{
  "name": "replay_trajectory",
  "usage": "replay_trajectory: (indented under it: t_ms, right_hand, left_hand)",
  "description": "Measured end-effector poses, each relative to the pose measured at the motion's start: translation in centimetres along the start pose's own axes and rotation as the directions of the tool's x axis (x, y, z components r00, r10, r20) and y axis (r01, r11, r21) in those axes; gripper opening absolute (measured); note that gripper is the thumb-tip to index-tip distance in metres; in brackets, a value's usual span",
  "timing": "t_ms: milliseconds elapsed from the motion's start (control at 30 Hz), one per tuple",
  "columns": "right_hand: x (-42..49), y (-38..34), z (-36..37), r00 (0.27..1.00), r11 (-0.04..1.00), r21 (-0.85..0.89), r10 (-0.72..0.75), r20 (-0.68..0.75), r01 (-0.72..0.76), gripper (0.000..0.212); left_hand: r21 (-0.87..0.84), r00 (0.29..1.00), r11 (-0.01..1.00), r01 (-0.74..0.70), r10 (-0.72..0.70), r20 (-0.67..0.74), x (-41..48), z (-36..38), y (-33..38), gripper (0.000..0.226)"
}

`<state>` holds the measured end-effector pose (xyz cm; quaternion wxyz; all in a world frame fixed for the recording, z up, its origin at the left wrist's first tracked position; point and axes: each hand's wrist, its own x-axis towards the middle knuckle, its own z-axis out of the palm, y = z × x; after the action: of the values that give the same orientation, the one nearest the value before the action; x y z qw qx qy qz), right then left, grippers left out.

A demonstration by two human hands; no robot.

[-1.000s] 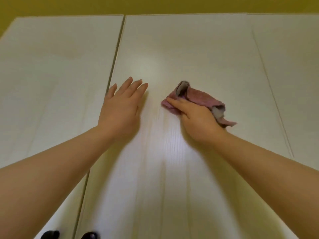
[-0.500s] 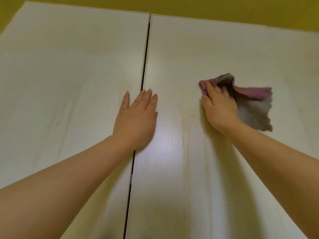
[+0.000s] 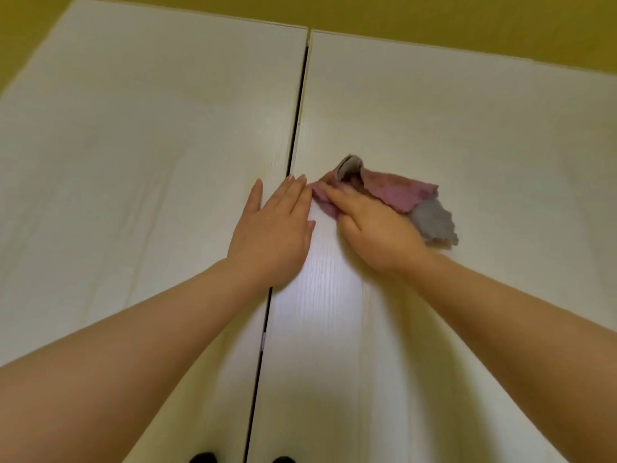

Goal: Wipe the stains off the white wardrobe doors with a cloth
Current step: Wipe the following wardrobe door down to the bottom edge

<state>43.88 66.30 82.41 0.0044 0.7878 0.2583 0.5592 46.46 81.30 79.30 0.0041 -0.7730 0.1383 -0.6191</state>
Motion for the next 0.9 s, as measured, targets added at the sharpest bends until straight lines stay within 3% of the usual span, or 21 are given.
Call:
replay_trajectory:
  t_ms: [67, 100, 133, 200, 267, 333, 367, 433, 500, 567, 600, 667, 767, 900]
  right_hand:
    - [1.9, 0.8, -1.2, 0.985, 0.982, 0.129, 0.150, -0.085, -0.138, 0.047]
    - [2.5, 0.6, -1.0, 0.975, 0.978, 0.097, 0.194, -0.110, -0.184, 0.048]
    - [2.4, -0.3, -0.4, 0.979, 0.984, -0.007, 0.177, -0.103, -0.179, 0.050]
    - [0.8, -1.6, 1.2, 1.000, 0.990, -0.143, 0.007, 0.000, -0.007, 0.050]
    - [-0.2, -1.6, 1.1, 0.990, 0.991, -0.026, -0.132, 0.042, 0.133, 0.047]
    - [1.3, -0.8, -0.1, 1.000, 0.985, 0.174, -0.011, -0.028, 0.016, 0.042]
    - [2.3, -0.4, -0.4, 0.995, 0.984, 0.172, 0.068, -0.078, -0.054, 0.042]
    - [2.8, -1.0, 0.0, 0.986, 0.991, -0.050, 0.121, -0.117, -0.127, 0.045]
    - [1.4, -1.9, 1.3, 0.999, 0.986, -0.169, -0.011, -0.034, 0.005, 0.047]
    - [0.0, -1.5, 1.4, 0.987, 0.982, -0.097, -0.158, 0.036, 0.160, 0.046]
    - [0.2, -0.8, 0.7, 0.985, 0.986, -0.026, -0.167, 0.033, 0.168, 0.045]
    - [1.3, 1.0, -1.1, 0.998, 0.998, 0.049, -0.048, -0.037, 0.049, 0.044]
    - [0.5, 1.8, -1.3, 0.989, 0.994, -0.080, 0.071, -0.127, -0.081, 0.046]
    - [-3.4, 0.9, 0.1, 0.989, 0.984, -0.117, -0.130, 0.066, 0.137, 0.049]
  left_hand:
    - [0.035, 0.999, 0.999, 0.034, -0.035, 0.004, -0.6, 0.0, -0.2, 0.058]
    - [0.041, 0.998, 0.997, 0.069, -0.069, 0.004, -0.9, 0.0, -0.2, 0.061]
    - [0.037, 0.995, 0.994, 0.101, -0.101, 0.012, -1.2, 0.0, -0.4, 0.063]
    - [0.020, 0.991, 0.991, 0.130, -0.130, 0.035, -1.4, 0.0, -0.4, 0.066]
    - [0.018, 0.990, 0.991, 0.131, -0.132, 0.047, -1.3, 0.0, -0.5, 0.065]
    - [0.036, 0.990, 0.992, 0.123, -0.126, 0.065, -1.3, -0.2, -0.7, 0.066]
    - [0.045, 0.990, 0.992, 0.119, -0.122, 0.076, -1.2, -0.3, -0.7, 0.066]
    - [0.066, 0.989, 0.992, 0.105, -0.111, 0.093, -1.3, -0.4, -0.8, 0.066]
    - [0.064, 0.990, 0.994, 0.094, -0.100, 0.096, -1.4, -0.4, -0.9, 0.065]
    - [0.053, 0.991, 0.993, 0.102, -0.107, 0.086, -1.5, -0.3, -0.8, 0.064]
    - [0.057, 0.990, 0.993, 0.106, -0.111, 0.089, -1.5, -0.3, -0.8, 0.064]
    - [0.064, 0.987, 0.992, 0.109, -0.116, 0.108, -1.5, -0.4, -0.6, 0.064]
    - [0.067, 0.987, 0.992, 0.106, -0.113, 0.110, -1.5, -0.6, -0.8, 0.064]
    - [0.058, 0.988, 0.993, 0.107, -0.113, 0.107, -1.4, -0.7, -0.7, 0.064]
